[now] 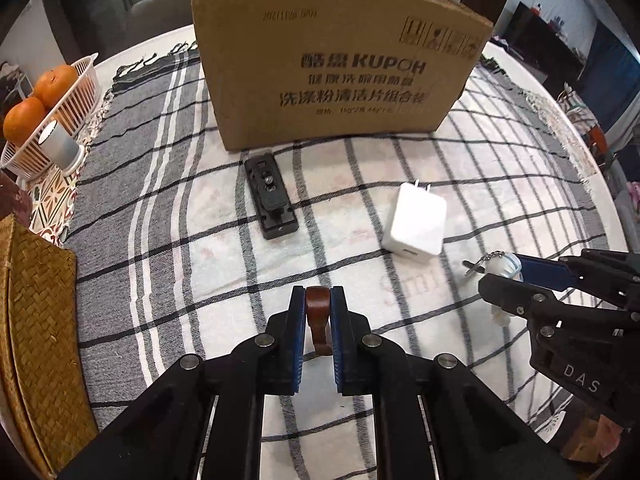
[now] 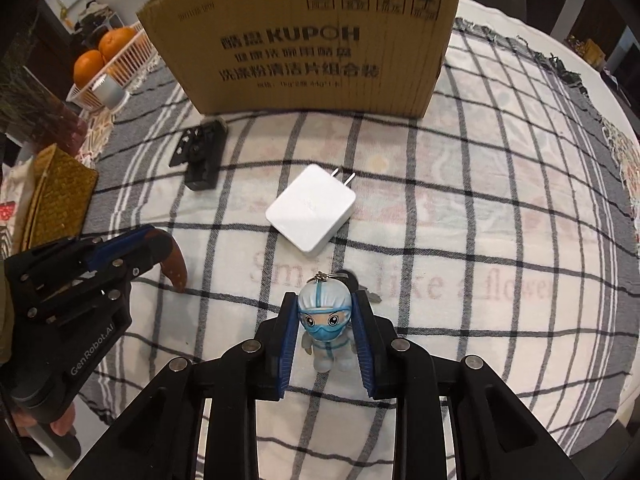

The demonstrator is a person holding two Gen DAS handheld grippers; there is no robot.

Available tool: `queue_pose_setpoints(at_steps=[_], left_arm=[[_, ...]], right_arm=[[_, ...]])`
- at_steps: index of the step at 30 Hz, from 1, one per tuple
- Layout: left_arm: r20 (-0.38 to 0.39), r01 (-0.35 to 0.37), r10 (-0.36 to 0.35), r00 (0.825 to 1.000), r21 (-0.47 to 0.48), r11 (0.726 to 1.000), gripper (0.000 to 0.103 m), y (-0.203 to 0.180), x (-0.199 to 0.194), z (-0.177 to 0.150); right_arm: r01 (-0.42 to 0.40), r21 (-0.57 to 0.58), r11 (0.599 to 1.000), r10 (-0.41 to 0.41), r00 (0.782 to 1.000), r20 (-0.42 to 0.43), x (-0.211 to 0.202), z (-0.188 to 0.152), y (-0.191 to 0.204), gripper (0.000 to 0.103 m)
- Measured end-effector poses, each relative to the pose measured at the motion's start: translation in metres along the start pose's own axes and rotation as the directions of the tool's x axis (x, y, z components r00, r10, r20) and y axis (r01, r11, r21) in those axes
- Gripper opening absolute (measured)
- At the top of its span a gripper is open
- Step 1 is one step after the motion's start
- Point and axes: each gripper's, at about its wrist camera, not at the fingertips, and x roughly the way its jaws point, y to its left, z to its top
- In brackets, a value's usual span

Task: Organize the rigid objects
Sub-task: 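Carry the brown piece with the left tool while the right tool carries the figure to the box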

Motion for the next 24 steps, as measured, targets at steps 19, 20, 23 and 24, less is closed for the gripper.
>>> queue_pose_setpoints(at_steps=[19,20,23,24], left_arm=[[0.151,0.046,-0.046,0.987,0.003,0.999,0.013,-0.004,-0.056,0.025],[0.16,0.048,-0.048,0.986,0.003,0.999,0.013,-0.004,-0.059,0.027],[0.185,0.049,-0.049,0.981,0.004,0.999,0.013,-0.004,-0.067,0.035],[0.194,0.049,-0.049,0.98,0.005,0.999,0.013,-0.004,-0.07,0.038]], right_arm=[[-0.042,0.011,0.999,0.039,0.979,0.201,-0.059,0.015,-0.001,0.028],[-0.05,0.015,0.999,0.046,0.976,0.213,-0.062,0.017,-0.001,0.028],[-0.067,0.02,0.998,0.06,0.969,0.238,-0.069,0.022,-0.001,0.028],[-0.071,0.022,0.997,0.063,0.967,0.247,-0.071,0.024,-0.002,0.028]])
